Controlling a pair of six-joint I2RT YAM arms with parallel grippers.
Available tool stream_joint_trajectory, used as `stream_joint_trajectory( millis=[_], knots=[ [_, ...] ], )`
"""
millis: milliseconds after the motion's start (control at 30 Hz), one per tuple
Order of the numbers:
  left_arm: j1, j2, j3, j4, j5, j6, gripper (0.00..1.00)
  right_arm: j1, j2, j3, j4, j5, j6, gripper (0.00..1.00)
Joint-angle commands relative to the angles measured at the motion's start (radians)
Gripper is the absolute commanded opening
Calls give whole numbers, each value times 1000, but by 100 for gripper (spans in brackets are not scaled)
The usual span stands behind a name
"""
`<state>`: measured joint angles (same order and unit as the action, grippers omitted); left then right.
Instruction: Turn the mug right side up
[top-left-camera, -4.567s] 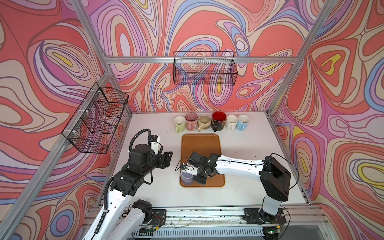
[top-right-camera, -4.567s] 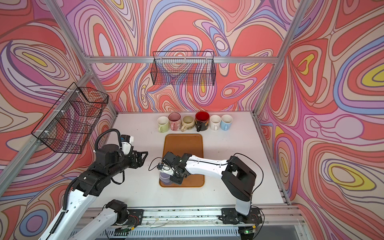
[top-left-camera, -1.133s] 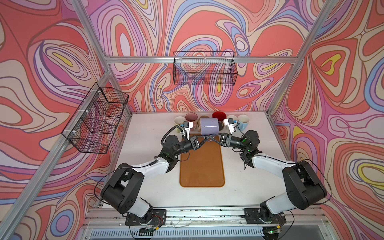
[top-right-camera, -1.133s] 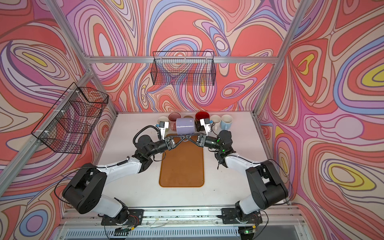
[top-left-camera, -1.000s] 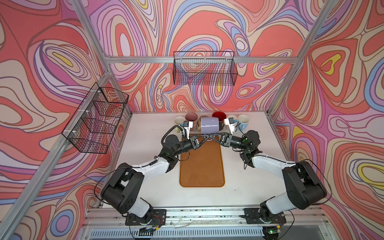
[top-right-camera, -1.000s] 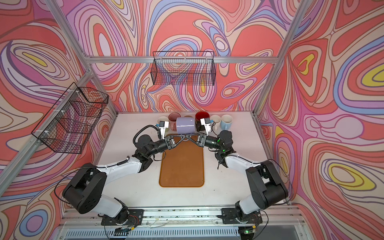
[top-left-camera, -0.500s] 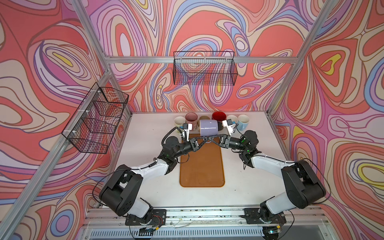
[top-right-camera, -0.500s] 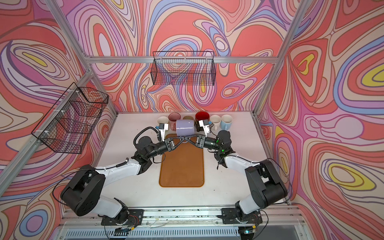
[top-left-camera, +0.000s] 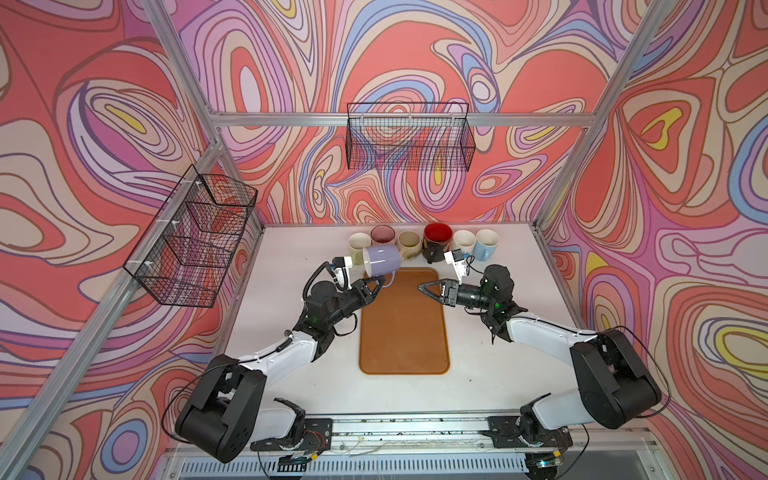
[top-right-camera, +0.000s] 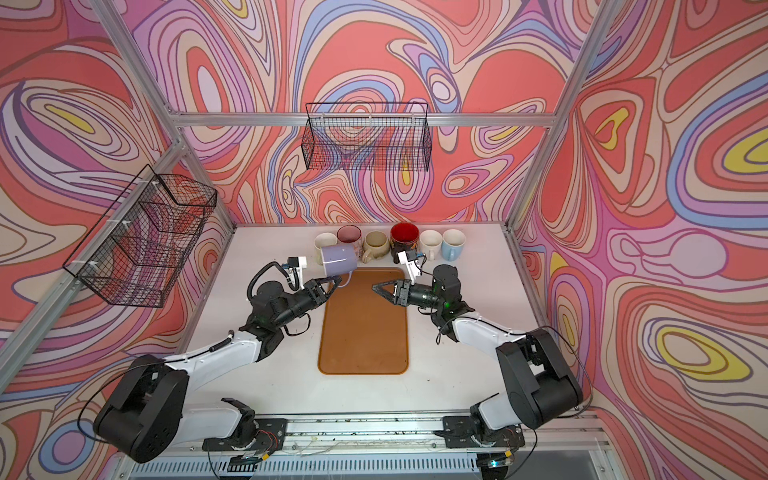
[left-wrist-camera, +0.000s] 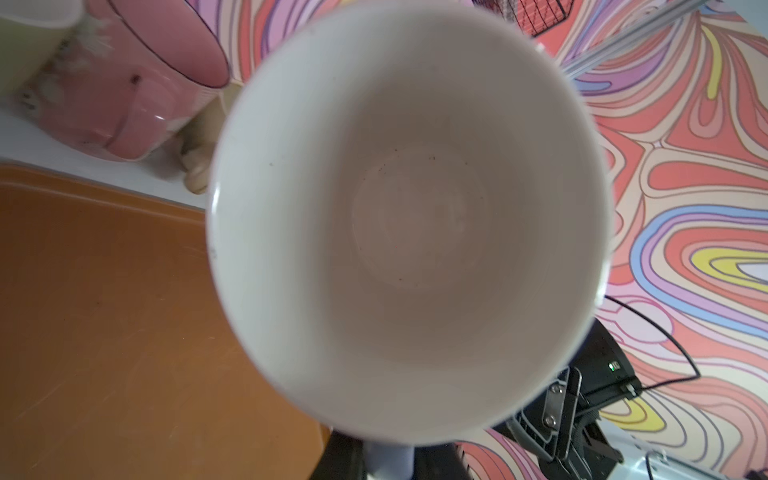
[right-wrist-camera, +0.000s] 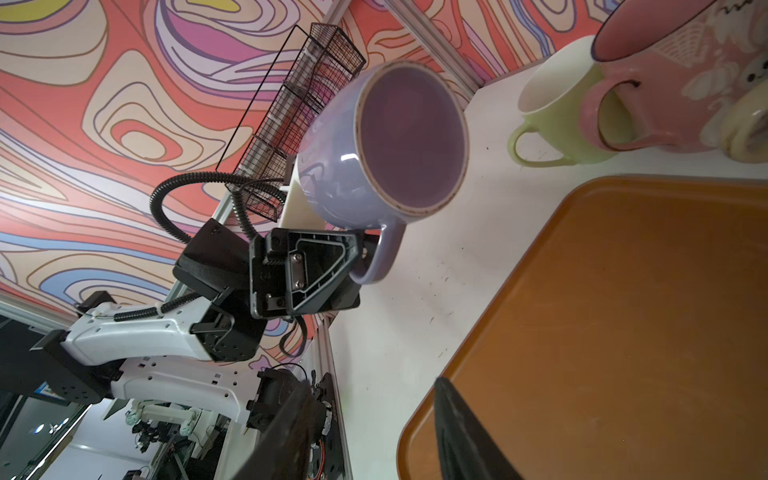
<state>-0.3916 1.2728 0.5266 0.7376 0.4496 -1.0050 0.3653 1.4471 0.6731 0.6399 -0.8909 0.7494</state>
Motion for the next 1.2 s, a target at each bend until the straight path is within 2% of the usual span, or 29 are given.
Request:
stream_joint_trajectory(
  millis=[0,133,267,400,567,700,833,1167],
  knots=[
    [40,-133,68,-228,-73,102,0,-4,-45,6,-200,76,-141,47],
    [133,-213,148,-509,-95,188,0,-4,-74,8,-295,92,-218,47],
    [232,-216,276,-774,-101,280,0,-3,-103,-17,-312,97,-256,48],
    [274,-136,429,-1018,-158,427,0,1,-113,-33,-317,90,-293,53],
    [283,24,615,-1253,-258,598,0,10,-115,-35,-348,113,-326,53],
    [283,140,706,-1332,-383,697,0,18,-106,-29,-378,148,-334,53],
    [283,252,798,-1376,-411,726,0,27,-104,-14,-444,173,-349,53],
    [283,524,1045,-1425,-526,783,0,37,-111,-9,-473,199,-354,53]
  ],
)
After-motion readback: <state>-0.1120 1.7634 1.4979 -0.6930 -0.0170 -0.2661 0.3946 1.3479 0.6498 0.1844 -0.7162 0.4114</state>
